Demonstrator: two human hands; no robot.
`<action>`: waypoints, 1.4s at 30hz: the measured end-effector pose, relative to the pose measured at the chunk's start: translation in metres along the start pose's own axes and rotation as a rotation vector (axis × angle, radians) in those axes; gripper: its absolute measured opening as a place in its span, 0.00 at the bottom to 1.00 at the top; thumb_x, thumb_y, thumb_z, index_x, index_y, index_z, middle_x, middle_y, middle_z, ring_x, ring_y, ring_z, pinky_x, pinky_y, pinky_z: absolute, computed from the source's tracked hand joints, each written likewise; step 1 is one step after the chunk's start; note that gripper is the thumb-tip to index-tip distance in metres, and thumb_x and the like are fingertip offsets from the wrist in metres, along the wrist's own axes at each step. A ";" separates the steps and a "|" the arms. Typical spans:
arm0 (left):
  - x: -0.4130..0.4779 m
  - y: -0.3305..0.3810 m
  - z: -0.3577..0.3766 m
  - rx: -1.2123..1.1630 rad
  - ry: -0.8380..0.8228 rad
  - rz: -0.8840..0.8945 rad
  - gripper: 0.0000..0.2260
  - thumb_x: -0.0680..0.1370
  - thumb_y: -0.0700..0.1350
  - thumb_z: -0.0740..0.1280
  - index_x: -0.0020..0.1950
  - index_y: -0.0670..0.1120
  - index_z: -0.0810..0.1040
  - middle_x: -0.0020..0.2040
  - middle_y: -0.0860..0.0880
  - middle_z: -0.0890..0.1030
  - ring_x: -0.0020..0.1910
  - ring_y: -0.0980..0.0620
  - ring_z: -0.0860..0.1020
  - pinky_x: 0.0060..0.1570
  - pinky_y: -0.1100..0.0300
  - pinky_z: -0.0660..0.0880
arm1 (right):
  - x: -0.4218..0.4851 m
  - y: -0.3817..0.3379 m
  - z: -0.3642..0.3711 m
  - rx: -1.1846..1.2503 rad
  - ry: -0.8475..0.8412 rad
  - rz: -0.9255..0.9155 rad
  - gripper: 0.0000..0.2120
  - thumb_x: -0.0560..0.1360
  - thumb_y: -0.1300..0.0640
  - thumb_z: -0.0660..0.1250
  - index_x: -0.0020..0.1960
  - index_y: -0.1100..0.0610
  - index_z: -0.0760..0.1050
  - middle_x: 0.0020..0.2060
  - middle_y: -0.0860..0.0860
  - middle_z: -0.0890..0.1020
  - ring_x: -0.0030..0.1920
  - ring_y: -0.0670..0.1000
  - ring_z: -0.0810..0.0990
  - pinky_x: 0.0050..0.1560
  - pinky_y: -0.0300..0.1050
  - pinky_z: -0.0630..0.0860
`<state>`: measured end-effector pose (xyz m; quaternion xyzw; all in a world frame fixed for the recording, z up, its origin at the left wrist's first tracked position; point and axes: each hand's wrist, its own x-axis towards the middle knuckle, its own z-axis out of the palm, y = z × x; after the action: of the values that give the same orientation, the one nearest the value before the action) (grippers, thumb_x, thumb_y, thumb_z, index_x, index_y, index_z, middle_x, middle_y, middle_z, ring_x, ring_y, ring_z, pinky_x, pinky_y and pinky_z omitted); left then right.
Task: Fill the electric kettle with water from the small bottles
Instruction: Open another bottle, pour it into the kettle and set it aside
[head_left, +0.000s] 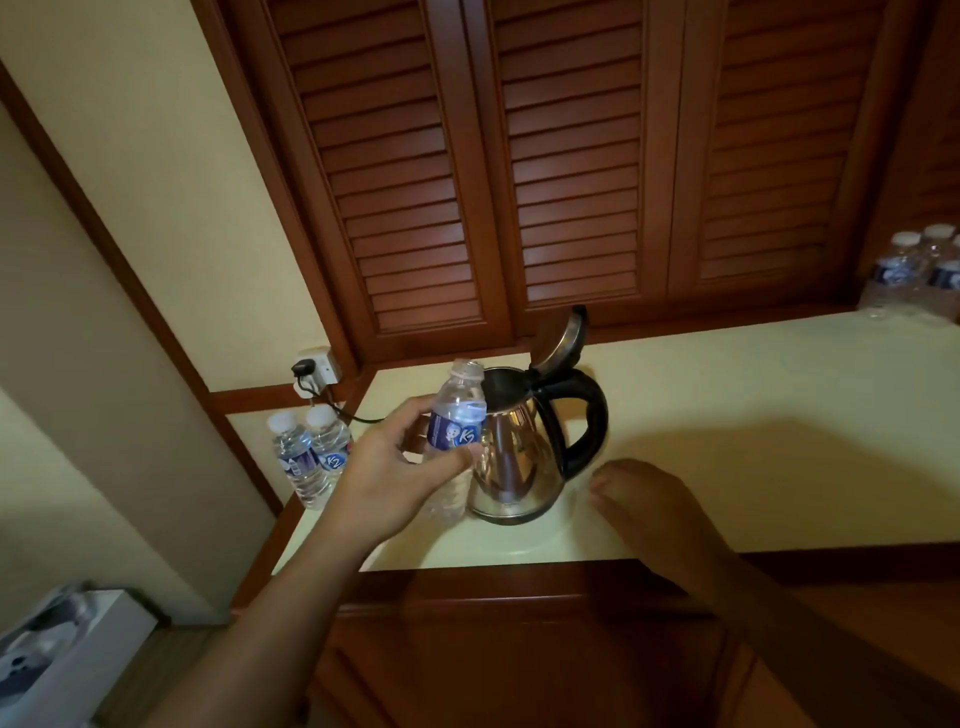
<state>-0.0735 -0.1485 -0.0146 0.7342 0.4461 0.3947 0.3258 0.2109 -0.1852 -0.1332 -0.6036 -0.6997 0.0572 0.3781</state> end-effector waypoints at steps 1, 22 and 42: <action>0.003 0.000 -0.003 0.044 0.005 -0.003 0.21 0.75 0.51 0.79 0.66 0.58 0.80 0.53 0.61 0.86 0.52 0.60 0.83 0.48 0.65 0.80 | -0.003 0.006 0.008 -0.014 -0.028 0.018 0.05 0.80 0.56 0.67 0.49 0.52 0.82 0.46 0.46 0.82 0.49 0.51 0.80 0.53 0.52 0.78; 0.081 0.037 -0.037 1.559 -0.049 0.448 0.33 0.79 0.56 0.72 0.81 0.59 0.63 0.67 0.47 0.73 0.65 0.43 0.68 0.60 0.39 0.70 | -0.008 0.011 0.023 -0.315 -0.288 0.182 0.44 0.74 0.24 0.45 0.77 0.54 0.62 0.76 0.53 0.67 0.77 0.53 0.62 0.77 0.51 0.61; 0.096 0.040 -0.024 1.699 -0.085 0.656 0.38 0.76 0.43 0.75 0.82 0.55 0.61 0.78 0.41 0.66 0.81 0.35 0.59 0.73 0.24 0.59 | -0.008 0.016 0.025 -0.292 -0.266 0.163 0.42 0.74 0.25 0.43 0.76 0.51 0.64 0.76 0.50 0.68 0.76 0.51 0.64 0.75 0.49 0.62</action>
<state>-0.0501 -0.0739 0.0579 0.8312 0.3429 -0.0210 -0.4371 0.2091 -0.1786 -0.1630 -0.6937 -0.6931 0.0647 0.1848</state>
